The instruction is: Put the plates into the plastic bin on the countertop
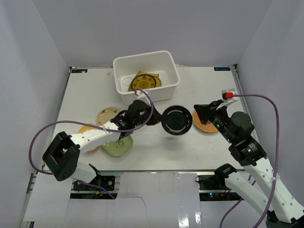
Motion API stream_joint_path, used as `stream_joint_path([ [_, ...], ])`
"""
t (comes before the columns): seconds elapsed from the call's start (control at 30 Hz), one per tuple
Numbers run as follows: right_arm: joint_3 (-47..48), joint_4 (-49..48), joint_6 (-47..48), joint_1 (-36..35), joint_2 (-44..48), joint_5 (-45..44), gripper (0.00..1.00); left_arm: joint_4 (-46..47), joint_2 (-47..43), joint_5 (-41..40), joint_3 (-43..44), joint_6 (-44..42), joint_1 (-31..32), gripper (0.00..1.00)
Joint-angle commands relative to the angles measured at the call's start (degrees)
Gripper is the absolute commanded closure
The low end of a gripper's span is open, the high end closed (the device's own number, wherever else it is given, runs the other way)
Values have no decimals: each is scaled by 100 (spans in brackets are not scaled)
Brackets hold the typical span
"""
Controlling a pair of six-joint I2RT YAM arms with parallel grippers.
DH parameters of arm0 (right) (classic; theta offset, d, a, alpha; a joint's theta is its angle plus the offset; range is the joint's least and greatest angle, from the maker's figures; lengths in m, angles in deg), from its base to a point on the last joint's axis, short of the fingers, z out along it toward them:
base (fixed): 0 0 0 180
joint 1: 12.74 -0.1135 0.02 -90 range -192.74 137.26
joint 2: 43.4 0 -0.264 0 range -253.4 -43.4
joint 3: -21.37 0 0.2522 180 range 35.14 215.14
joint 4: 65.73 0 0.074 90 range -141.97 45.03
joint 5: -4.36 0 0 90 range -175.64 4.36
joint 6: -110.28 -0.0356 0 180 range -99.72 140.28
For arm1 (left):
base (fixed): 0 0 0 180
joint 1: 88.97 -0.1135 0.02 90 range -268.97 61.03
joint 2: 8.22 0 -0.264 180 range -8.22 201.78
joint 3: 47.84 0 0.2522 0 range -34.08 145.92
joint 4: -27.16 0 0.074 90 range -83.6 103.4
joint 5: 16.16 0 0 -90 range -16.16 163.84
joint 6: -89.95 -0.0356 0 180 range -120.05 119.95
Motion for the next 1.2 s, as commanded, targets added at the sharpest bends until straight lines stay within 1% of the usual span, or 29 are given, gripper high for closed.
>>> stream_joint_path([
  [0.0,29,210,72,9,208,-396,92,-250,-502,201,639,-251,-732,100],
  [0.03,-23,219,72,9,209,-352,92,-295,-502,210,771,-286,-882,100],
  [0.07,-59,228,90,9,191,-299,92,-330,-450,219,1076,-313,-1231,100],
  [0.1,-102,245,90,9,139,-229,92,-469,-354,358,1271,-348,-1417,100],
  [0.17,-269,210,73,9,86,-27,92,-786,49,456,1710,-401,-1908,100],
  [0.2,-348,175,12,18,60,104,92,-892,191,378,2069,-445,-2033,100],
  [0.23,-419,123,-24,18,59,166,92,-962,331,360,2247,-480,-2139,100],
  [0.27,-576,0,-59,18,42,176,91,-1024,655,395,2431,-498,-2331,100],
  [0.3,-656,-62,-120,18,7,498,90,-1129,815,378,2781,-515,-2412,100],
  [0.33,-717,-123,-147,18,-20,570,89,-1191,973,325,2967,-550,-2534,100],
  [0.4,-849,-203,-174,9,-142,728,88,-1357,1411,342,3301,-577,-2667,100],
  [0.53,-1087,-335,-191,-9,-231,773,87,-1613,2028,211,4091,-700,-2887,100],
  [0.63,-1280,-449,-200,0,-318,764,86,-1806,2433,97,4453,-893,-2948,100],
  [0.77,-1517,-677,-305,0,-485,931,85,-1938,2758,-35,4656,-1034,-2992,100],
  [0.8,-1561,-747,-340,0,-547,1019,85,-1939,2811,-36,4665,-1077,-3001,98],
  [0.83,-1658,-800,-367,-9,-582,1054,85,-1947,2916,-36,4700,-1104,-3010,93],
  [0.93,-1737,-1064,-428,-9,-723,1107,85,-1974,3074,-36,4780,-1174,-3027,83],
  [0.97,-1764,-1099,-429,-17,-793,1116,85,-1974,3101,-36,4806,-1192,-3036,73],
  [1.07,-1799,-1213,-455,-17,-959,1116,84,-1982,3137,-36,4824,-1253,-3045,53],
  [1.1,-1808,-1249,-464,-26,-1012,1151,84,-1974,3119,-36,4832,-1271,-3045,39],
  [1.17,-1860,-1345,-490,-52,-1153,1186,83,-1974,3023,-36,4824,-1297,-3045,28],
])
